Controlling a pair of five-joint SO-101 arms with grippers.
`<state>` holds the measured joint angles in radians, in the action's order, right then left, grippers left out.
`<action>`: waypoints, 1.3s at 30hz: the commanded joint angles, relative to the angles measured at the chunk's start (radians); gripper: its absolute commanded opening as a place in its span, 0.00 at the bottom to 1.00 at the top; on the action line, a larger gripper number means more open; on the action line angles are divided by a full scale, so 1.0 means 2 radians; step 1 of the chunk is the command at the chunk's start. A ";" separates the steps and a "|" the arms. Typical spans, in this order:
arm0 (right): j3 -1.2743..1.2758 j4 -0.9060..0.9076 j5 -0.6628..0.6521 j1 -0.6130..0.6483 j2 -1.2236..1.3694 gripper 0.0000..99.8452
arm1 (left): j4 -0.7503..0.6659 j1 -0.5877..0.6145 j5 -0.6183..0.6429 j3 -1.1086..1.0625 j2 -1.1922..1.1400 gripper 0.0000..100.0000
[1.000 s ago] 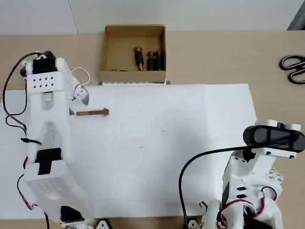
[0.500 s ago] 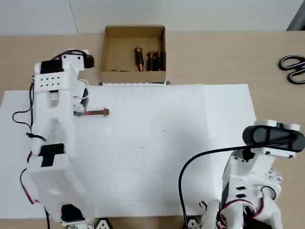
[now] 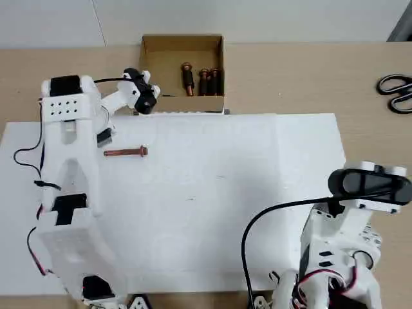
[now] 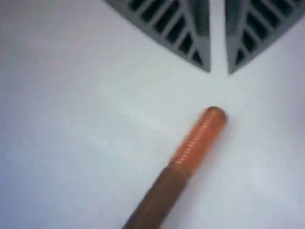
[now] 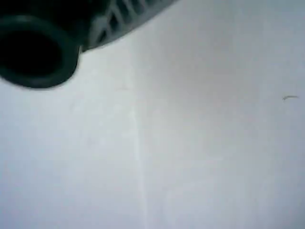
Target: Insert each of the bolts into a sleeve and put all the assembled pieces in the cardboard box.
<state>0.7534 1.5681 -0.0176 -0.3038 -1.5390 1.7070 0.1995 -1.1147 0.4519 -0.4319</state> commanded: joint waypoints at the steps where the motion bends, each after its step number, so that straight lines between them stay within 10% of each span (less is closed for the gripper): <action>1: -0.003 -0.015 -0.005 -0.003 -0.001 0.00 | -0.006 -0.004 -0.050 0.026 0.006 0.04; 12: -0.003 -0.015 -0.002 -0.003 -0.001 0.00 | 0.018 -0.016 -0.143 0.018 0.005 0.11; 39: -0.003 -0.010 -0.002 -0.003 -0.001 0.00 | -0.061 -0.063 -0.142 -0.025 -0.105 0.10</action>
<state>0.7534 1.5681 -0.0176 -0.3038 -1.5390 1.6118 0.0936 -1.3111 0.3982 -0.6467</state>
